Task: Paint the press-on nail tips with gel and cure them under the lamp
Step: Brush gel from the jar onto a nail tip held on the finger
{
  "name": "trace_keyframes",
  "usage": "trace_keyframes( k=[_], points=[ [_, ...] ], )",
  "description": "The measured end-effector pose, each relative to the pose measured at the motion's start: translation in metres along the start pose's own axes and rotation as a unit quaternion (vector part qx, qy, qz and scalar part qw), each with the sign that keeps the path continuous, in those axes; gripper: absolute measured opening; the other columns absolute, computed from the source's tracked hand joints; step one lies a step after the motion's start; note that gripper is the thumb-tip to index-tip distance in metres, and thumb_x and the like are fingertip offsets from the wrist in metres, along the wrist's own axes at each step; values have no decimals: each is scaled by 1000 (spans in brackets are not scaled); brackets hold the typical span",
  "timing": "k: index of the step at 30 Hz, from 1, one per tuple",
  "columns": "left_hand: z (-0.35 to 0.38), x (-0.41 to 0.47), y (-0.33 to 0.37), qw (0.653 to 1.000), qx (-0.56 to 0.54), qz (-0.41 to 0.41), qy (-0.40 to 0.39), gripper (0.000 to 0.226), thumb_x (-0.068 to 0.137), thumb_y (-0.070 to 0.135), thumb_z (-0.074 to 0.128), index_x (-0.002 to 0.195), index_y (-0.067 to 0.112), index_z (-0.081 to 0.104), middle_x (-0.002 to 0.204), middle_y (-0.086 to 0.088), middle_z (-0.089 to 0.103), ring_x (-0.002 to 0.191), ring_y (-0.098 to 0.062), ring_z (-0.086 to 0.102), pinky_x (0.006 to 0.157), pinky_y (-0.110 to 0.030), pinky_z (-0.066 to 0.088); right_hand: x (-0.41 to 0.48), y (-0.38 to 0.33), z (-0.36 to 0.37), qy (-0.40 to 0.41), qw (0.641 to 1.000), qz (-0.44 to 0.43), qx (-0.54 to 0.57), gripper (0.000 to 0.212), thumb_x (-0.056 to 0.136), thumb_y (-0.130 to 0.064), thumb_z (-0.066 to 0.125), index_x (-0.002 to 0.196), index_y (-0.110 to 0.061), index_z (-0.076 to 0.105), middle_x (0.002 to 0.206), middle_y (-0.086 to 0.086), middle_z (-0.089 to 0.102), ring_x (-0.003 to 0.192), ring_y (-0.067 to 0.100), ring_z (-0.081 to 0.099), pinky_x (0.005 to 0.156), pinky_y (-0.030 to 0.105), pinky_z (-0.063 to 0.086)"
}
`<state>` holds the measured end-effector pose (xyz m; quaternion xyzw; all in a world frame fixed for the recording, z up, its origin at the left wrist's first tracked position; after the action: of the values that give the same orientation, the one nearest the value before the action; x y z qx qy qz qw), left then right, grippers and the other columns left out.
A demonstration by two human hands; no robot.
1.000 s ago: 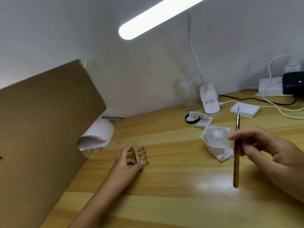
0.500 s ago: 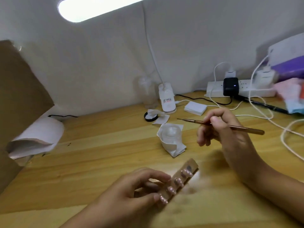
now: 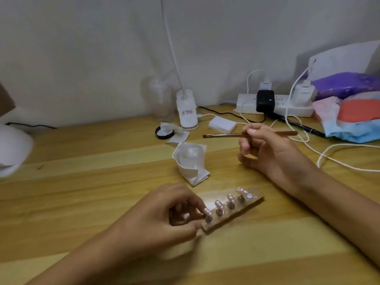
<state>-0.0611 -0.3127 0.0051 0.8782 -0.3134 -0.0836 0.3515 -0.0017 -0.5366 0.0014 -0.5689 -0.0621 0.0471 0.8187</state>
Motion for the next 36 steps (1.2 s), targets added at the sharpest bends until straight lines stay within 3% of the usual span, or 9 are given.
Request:
trace_keyframes(
  k=[3, 9, 15, 19, 22, 26, 28, 31, 36],
  points=[
    [5, 2, 4, 1000, 11, -2, 2, 25, 71, 54, 72, 91, 39, 67, 89, 19, 60, 89, -6, 53, 69, -12, 38, 0, -9, -2, -44, 999, 20, 3, 11, 85, -31, 60, 87, -23, 68, 74, 1, 59, 72, 10, 61, 79, 37, 57],
    [0, 4, 4, 999, -36, -28, 13, 8, 76, 36, 77, 77, 36, 69, 82, 16, 64, 83, -3, 53, 65, -11, 34, -6, -19, -15, -124, 987, 86, 46, 21, 84, -35, 62, 97, -18, 64, 79, 3, 59, 81, 16, 63, 89, 63, 49],
    [-3, 4, 1, 995, -81, -52, 4, 23, 77, 24, 80, 70, 40, 67, 81, 19, 66, 75, 4, 54, 64, -8, 36, -21, -9, -20, -209, 937, 207, 187, 25, 105, -17, 34, 121, 0, 44, 102, 27, 55, 108, 42, 49, 100, 81, -14],
    [-1, 3, -7, 983, -152, -97, -18, 19, 78, 21, 80, 71, 36, 70, 83, 17, 68, 71, 7, 53, 66, -9, 39, -19, -7, -23, -219, 952, 177, 117, 23, 105, -16, 40, 118, 2, 46, 97, 27, 59, 105, 42, 53, 104, 80, 8],
    [1, 3, -11, 971, -201, -126, -27, 14, 79, 20, 79, 76, 31, 72, 86, 11, 70, 71, 4, 55, 67, -11, 42, -20, -18, -30, -95, 980, 161, 67, 26, 106, -15, 36, 118, 3, 49, 94, 29, 61, 103, 43, 55, 106, 69, 27],
    [2, 3, -11, 972, -195, -126, -30, 12, 79, 20, 78, 77, 30, 72, 82, 18, 67, 70, 6, 53, 68, -12, 43, -2, -12, -17, -135, 977, 111, 118, 27, 75, -29, 80, 96, -15, 69, 70, 3, 62, 73, 19, 67, 85, 52, 55],
    [1, 4, -9, 979, -169, -114, -24, 13, 79, 22, 78, 77, 33, 72, 83, 19, 65, 70, 8, 51, 67, -13, 42, -5, -10, -15, -176, 965, 112, 157, 24, 82, -23, 74, 102, -12, 67, 77, 7, 64, 81, 23, 68, 92, 66, 46],
    [0, 4, -7, 986, -142, -88, -25, 17, 79, 22, 79, 74, 37, 71, 84, 17, 64, 70, 8, 50, 65, -10, 38, -18, -7, -7, -215, 922, 235, 219, 25, 102, -5, 36, 121, 1, 50, 98, 30, 60, 110, 45, 53, 103, 81, -7],
    [2, 4, -11, 987, -139, -82, -10, 13, 80, 26, 79, 78, 37, 71, 86, 22, 65, 72, 8, 51, 65, -8, 37, -30, -3, 9, -339, 908, 211, 126, 19, 102, -10, 40, 117, -2, 50, 96, 23, 66, 110, 39, 54, 105, 70, 25]
  ],
)
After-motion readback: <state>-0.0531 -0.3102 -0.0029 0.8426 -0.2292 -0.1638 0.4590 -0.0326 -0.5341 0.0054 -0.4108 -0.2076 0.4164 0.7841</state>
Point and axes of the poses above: each hand's wrist, its own x-axis towards the middle knuckle, its own z-axis out of the palm, y = z × x, the point moved 5 cm from there along x, towards the middle knuckle
